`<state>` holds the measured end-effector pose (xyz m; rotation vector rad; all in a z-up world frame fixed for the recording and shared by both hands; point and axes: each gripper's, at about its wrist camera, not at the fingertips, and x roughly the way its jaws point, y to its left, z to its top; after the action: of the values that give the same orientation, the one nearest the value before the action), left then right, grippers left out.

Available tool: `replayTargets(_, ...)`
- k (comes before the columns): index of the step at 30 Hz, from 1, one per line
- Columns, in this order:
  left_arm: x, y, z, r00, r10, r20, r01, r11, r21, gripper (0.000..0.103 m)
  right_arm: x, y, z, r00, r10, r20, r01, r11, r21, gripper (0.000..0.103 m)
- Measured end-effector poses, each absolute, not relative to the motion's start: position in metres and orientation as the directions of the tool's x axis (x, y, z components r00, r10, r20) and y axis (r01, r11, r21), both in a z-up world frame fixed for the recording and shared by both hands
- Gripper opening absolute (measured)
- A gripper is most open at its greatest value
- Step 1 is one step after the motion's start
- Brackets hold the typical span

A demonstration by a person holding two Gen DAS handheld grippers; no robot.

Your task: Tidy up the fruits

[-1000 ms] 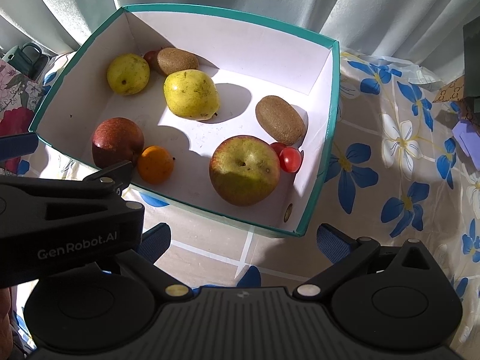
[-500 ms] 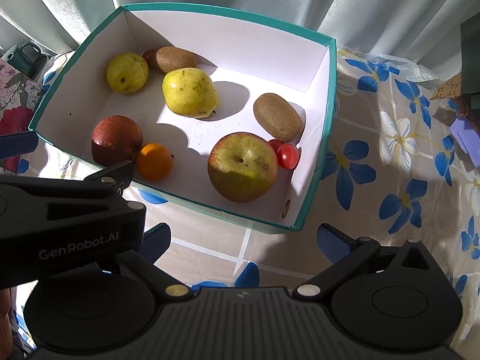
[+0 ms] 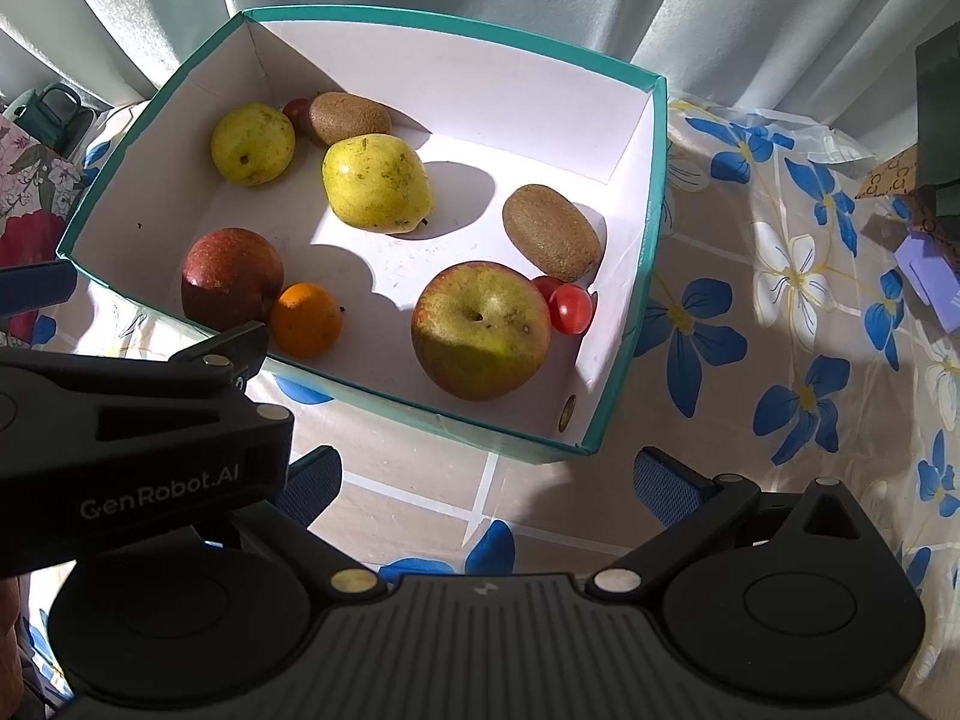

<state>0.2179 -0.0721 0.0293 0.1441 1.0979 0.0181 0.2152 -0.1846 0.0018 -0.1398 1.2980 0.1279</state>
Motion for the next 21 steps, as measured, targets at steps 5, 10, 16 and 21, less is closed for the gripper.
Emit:
replayTargets(5,0.2176,-0.0728,0.0291,0.456,0.088,-0.886,0.056,0.99,0.127,0.103,0.214,-0.1852,0.0025,0.264,0.015,-0.964,-0.172,0.985,-0.031,0.103)
replayTargets(10,0.216,-0.0731,0.0298,0.459,0.095,-0.883,0.058,0.989,0.136,0.103,0.2123,-0.1853,0.0029,0.268,0.011,-0.963,-0.172,0.984,-0.036,0.103)
replayTargets(16,0.2153,-0.0731,0.0304,0.46,0.091,-0.883,0.061,0.989,0.134,0.103,0.2111,-0.1858,0.0036,0.271,0.011,-0.963,-0.173,0.984,-0.038,0.103)
replayTargets(21,0.215,-0.0734,0.0303,0.458,0.089,-0.884,0.062,0.989,0.132,0.103,0.2098,-0.1858,0.0044,0.272,0.011,-0.962,-0.172,0.984,-0.038,0.103)
